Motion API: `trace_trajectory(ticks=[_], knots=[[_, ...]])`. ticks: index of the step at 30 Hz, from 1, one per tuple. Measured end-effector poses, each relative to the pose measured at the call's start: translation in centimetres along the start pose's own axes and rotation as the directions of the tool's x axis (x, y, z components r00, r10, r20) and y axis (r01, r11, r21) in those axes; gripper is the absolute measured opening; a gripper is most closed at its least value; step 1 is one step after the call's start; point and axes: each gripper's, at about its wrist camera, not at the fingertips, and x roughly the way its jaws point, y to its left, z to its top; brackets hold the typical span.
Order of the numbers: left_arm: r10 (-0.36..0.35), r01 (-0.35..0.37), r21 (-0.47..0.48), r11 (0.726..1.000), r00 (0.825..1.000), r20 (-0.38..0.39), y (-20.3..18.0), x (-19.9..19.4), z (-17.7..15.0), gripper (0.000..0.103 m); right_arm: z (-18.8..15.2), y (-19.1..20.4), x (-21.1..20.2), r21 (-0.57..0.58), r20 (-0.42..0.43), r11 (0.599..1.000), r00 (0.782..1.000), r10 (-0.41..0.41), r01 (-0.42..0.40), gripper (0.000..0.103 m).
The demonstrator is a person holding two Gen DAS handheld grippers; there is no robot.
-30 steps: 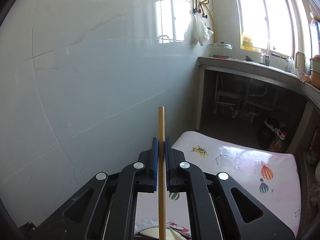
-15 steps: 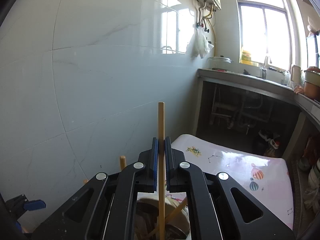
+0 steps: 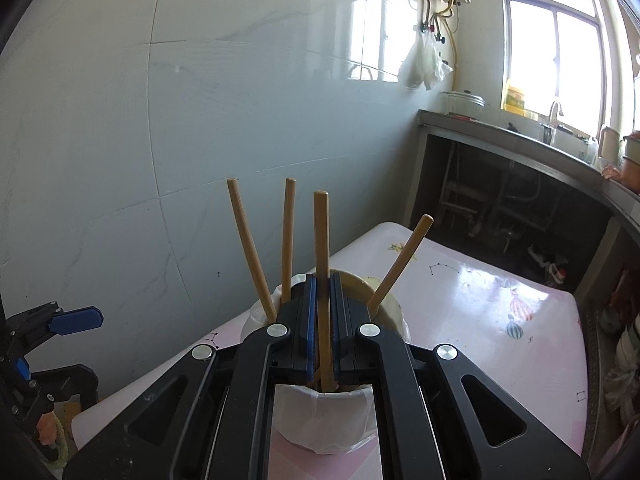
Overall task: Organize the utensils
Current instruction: 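Lower the chopstick into the holder and open the right tool, then move both tools back to the loose chopsticks and close the right tool on one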
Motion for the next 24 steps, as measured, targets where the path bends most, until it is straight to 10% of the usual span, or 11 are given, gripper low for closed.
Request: trace_trajectory(ticks=[14, 24], knots=[[-0.022, 0.026, 0.051, 0.998, 0.996, -0.088, -3.4, 1.3, -1.0, 0.075, -4.0, -7.1, -9.2, 0.215, 0.055, 0.976, 0.998, -0.041, 0.028, 0.023], [-0.084, 0.110, 0.115, 0.987, 0.974, -0.212, -7.2, 4.8, -2.7, 0.075, -14.4, -12.6, -11.7, 0.464, -0.178, 0.865, 0.977, -0.117, 0.189, 0.023]])
